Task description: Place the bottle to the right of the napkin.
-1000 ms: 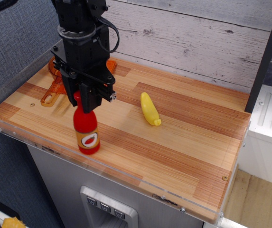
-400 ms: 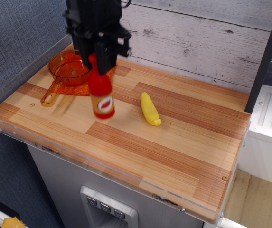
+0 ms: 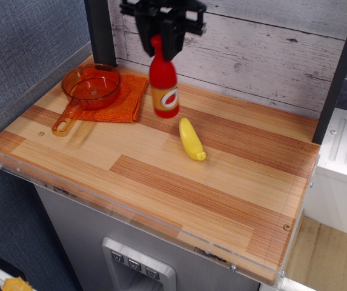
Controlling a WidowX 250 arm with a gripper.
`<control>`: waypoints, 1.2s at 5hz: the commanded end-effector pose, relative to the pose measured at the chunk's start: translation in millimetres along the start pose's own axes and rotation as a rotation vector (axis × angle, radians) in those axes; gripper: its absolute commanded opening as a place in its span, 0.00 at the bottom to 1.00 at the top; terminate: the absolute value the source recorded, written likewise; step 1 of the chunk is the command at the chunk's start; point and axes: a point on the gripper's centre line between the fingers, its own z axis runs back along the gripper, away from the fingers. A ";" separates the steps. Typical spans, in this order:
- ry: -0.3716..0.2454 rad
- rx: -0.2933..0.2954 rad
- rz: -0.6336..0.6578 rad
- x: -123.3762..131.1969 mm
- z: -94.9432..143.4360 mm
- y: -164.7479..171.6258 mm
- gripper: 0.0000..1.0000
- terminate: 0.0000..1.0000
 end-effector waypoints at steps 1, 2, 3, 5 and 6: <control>-0.080 0.016 0.079 41.1 1.6 8.1 0.00 0.00; -0.077 0.017 0.108 50.9 -7.8 9.5 0.00 0.00; -0.049 0.045 0.156 55.3 -11.3 13.6 0.00 0.00; 0.010 0.059 0.178 59.2 -23.1 9.6 0.00 0.00; 0.014 0.055 0.189 55.0 -23.0 9.5 0.00 0.00</control>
